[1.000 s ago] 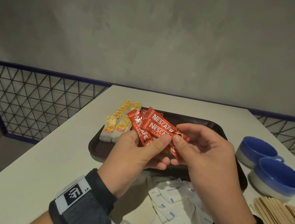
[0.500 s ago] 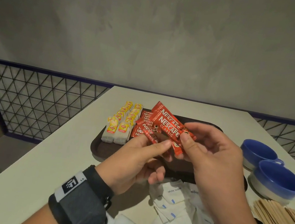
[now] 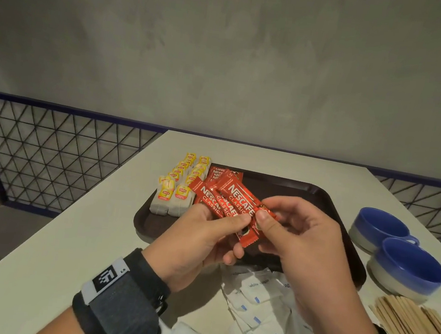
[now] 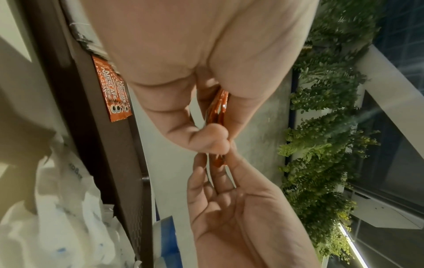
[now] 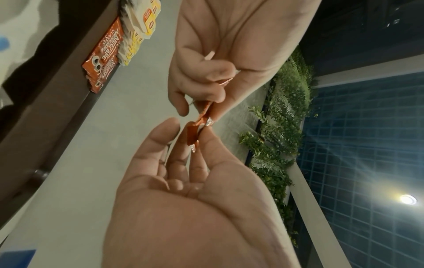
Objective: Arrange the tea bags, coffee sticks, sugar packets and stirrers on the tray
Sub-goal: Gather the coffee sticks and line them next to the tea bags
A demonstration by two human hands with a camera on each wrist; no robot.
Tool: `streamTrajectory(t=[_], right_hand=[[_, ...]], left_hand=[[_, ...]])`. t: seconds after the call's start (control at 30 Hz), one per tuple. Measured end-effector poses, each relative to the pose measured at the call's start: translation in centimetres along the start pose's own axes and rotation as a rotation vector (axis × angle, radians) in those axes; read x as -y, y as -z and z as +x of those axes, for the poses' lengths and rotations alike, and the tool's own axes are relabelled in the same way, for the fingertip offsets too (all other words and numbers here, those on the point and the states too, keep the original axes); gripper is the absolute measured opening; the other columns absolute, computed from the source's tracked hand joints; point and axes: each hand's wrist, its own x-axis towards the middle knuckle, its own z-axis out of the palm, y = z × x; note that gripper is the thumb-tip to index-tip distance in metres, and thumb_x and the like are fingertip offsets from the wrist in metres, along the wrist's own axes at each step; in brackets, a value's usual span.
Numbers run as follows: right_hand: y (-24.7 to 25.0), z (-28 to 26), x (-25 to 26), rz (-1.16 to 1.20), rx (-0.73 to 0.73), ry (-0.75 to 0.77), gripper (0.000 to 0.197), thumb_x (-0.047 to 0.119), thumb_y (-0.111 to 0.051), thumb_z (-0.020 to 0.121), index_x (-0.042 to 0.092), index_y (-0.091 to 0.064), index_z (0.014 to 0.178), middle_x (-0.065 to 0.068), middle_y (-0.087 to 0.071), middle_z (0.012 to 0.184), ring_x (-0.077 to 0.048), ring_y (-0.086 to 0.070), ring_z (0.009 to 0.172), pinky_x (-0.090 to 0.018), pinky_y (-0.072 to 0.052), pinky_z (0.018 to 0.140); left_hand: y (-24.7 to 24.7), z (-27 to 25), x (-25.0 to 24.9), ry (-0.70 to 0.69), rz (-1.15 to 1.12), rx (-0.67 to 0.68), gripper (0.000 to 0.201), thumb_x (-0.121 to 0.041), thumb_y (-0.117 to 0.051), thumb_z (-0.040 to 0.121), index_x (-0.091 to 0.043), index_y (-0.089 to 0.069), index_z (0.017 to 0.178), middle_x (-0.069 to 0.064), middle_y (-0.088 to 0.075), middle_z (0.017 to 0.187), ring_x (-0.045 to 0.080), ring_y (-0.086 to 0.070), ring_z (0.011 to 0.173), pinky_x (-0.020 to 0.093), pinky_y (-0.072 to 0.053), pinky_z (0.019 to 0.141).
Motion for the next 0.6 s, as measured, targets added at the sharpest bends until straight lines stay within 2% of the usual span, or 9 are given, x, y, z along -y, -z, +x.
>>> streamTrajectory(t=[0.07,0.13,0.2,0.27,0.37,0.43,0.5,0.6], right_hand=[[0.04,0.05,-0.04,-0.005,-0.007,-0.001,0.012,0.015,-0.075,0.089,0.025,-0.075,0.096,-0.001,-0.076,0.089,-0.018,-0.075,0.079,-0.028,-0.062,0.061],[0.10,0.07,0.01,0.014,-0.017,-0.013,0.012,0.013,-0.074,0.090,0.023,-0.075,0.097,0.000,-0.077,0.089,-0.015,-0.075,0.079,-0.026,-0.060,0.058],[0.13,0.07,0.15,0.044,-0.026,-0.027,0.013,0.013,-0.073,0.090,0.022,-0.075,0.099,0.003,-0.077,0.091,-0.014,-0.075,0.081,-0.026,-0.059,0.058],[0.17,0.02,0.42,0.070,-0.022,-0.040,0.013,0.013,-0.073,0.089,0.022,-0.075,0.100,0.003,-0.077,0.092,-0.017,-0.074,0.083,-0.027,-0.059,0.058],[0.12,-0.17,0.85,0.085,0.019,-0.043,0.015,0.009,-0.073,0.088,0.018,-0.075,0.101,0.002,-0.078,0.090,-0.015,-0.073,0.077,-0.025,-0.056,0.055],[-0.03,-0.35,0.95,0.079,0.042,-0.035,0.017,0.006,-0.073,0.088,0.016,-0.074,0.102,0.002,-0.078,0.088,-0.010,-0.073,0.074,-0.023,-0.055,0.053],[-0.27,-0.49,0.91,0.073,0.051,-0.034,0.018,0.006,-0.073,0.088,0.016,-0.074,0.103,0.002,-0.078,0.088,-0.008,-0.073,0.073,-0.022,-0.054,0.053],[-0.67,-0.65,0.85,0.079,0.039,-0.040,0.018,0.010,-0.074,0.087,0.018,-0.074,0.103,0.002,-0.077,0.087,-0.008,-0.072,0.071,-0.022,-0.055,0.054]], left_hand=[[0.08,0.01,-0.12,0.005,-0.013,0.002,0.018,-0.014,-0.063,0.096,-0.002,-0.062,0.109,0.017,-0.064,0.086,0.016,-0.057,0.056,0.021,-0.045,0.046],[0.13,0.02,-0.32,0.007,-0.034,0.010,0.027,-0.014,-0.058,0.098,0.006,-0.059,0.116,0.016,-0.068,0.086,0.016,-0.058,0.053,0.021,-0.044,0.045],[0.30,-0.11,-0.58,0.005,-0.039,0.021,0.032,-0.010,-0.050,0.102,0.016,-0.057,0.118,0.010,-0.071,0.073,0.014,-0.056,0.046,0.019,-0.042,0.042],[0.39,-0.28,-0.80,-0.001,-0.021,0.029,0.033,-0.010,-0.049,0.102,0.019,-0.058,0.117,0.006,-0.070,0.065,0.013,-0.054,0.041,0.019,-0.041,0.041],[0.14,-0.46,-0.87,-0.046,0.015,0.004,0.040,-0.021,-0.063,0.098,0.017,-0.061,0.111,0.015,-0.070,0.083,0.016,-0.053,0.047,0.021,-0.038,0.039],[-0.02,-0.35,-0.71,-0.061,0.035,-0.045,0.042,-0.026,-0.064,0.097,0.012,-0.060,0.114,0.018,-0.067,0.093,0.018,-0.051,0.050,0.020,-0.037,0.038],[0.18,-0.16,-0.61,-0.078,0.034,-0.088,0.039,-0.023,-0.063,0.097,0.011,-0.059,0.115,0.020,-0.065,0.092,0.017,-0.050,0.049,0.021,-0.037,0.038],[0.76,-0.10,-0.93,-0.098,0.043,-0.102,0.031,-0.020,-0.066,0.095,0.007,-0.061,0.108,0.021,-0.064,0.087,0.020,-0.048,0.049,0.021,-0.038,0.040]])
